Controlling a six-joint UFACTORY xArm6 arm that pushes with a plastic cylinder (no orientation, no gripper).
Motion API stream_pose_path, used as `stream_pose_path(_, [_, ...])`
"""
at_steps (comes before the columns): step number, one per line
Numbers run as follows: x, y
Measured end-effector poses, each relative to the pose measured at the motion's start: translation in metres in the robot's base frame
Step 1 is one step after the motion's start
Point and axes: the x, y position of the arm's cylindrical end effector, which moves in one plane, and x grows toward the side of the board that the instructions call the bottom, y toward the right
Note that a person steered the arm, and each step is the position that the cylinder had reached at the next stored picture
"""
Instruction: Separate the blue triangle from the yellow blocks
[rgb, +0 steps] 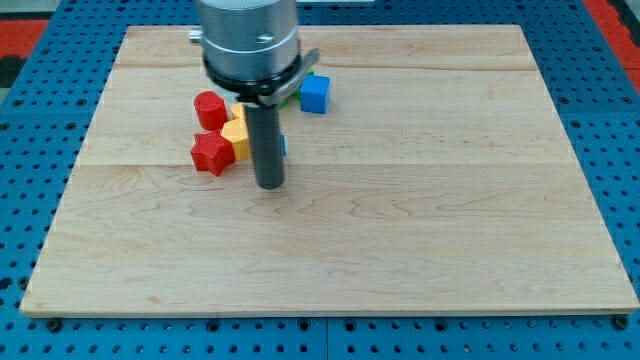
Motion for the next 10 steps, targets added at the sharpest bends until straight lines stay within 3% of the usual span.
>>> stream_pose_path(4, [-0.092,0.013])
stream_pose_path(7, [-0.080,-0.059])
stream_pose_path(9, [-0.122,-0.030])
stream_pose_path(10, [-0.122,-0.009])
